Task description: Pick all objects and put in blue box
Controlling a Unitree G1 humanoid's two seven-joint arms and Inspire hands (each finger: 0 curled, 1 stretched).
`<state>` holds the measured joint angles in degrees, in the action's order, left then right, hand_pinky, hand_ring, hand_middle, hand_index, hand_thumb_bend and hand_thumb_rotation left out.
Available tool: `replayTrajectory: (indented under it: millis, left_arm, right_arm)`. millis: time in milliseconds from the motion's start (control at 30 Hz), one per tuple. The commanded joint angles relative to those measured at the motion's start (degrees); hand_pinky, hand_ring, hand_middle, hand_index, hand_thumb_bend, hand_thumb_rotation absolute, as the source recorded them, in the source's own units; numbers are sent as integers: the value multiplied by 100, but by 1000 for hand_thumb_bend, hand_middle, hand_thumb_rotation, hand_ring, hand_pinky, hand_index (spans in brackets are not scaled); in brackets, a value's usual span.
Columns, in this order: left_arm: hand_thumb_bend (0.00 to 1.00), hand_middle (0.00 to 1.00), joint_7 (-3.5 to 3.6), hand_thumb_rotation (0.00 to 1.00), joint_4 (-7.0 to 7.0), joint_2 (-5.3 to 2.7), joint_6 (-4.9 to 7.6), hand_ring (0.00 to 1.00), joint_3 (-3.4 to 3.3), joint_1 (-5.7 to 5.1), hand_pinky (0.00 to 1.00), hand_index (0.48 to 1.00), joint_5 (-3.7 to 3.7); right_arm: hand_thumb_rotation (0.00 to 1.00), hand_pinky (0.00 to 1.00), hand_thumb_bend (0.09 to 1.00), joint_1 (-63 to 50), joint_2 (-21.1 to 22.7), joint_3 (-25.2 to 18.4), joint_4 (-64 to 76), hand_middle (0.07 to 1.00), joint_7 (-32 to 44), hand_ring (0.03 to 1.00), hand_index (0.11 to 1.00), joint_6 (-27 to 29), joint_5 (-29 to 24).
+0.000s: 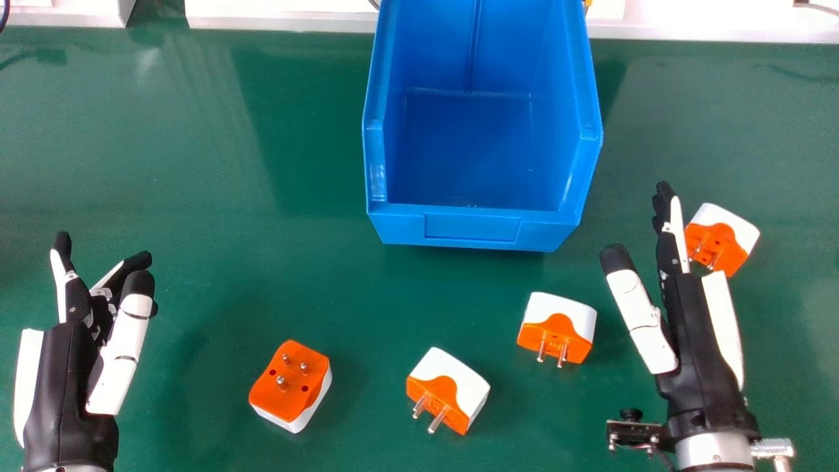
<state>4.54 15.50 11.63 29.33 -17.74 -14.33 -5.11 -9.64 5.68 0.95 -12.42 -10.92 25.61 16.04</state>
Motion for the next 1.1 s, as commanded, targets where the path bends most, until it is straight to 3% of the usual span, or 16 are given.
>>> replayTrajectory:
  millis: [0, 167, 367, 500, 667, 1033, 1067]
  left_arm:
    - [546, 848, -17, 778, -18, 45, 117, 842, -65, 22, 772, 828, -27]
    - [551, 843, -9, 769, -81, 37, 25, 837, -66, 3, 772, 827, -64]
    - [528, 842, 17, 765, -12, 59, 115, 837, -76, 38, 769, 822, -66]
    - [537, 838, 9, 766, -53, 53, 83, 834, -82, 19, 768, 818, -61]
    - [515, 840, 12, 786, -66, 77, 70, 834, -82, 6, 767, 824, -26]
    - [501, 842, 49, 793, -70, 58, 94, 839, -120, -13, 777, 822, -77]
    - [503, 840, 32, 782, -79, 61, 76, 839, -120, -19, 776, 820, -52]
  right_arm:
    - [1000, 1000, 379, 56, -5, -7, 85, 1000, -36, 1000, 1000, 85, -46]
    - [1000, 1000, 365, 35, -16, 2, 130, 1000, -19, 1000, 1000, 33, -47]
    - [1000, 1000, 369, 20, -21, -11, 197, 1000, -50, 1000, 1000, -7, -6]
    - [1000, 1000, 390, 23, -2, -57, 278, 1000, -156, 1000, 1000, -23, 103]
    - [1000, 1000, 352, 87, 83, -181, 439, 1000, -206, 1000, 1000, -142, 116]
    - [1000, 1000, 446, 355, 448, -514, 493, 1000, -200, 1000, 1000, -306, 82]
    - [1000, 1000, 442, 384, 512, -525, 489, 1000, -238, 1000, 1000, -344, 185]
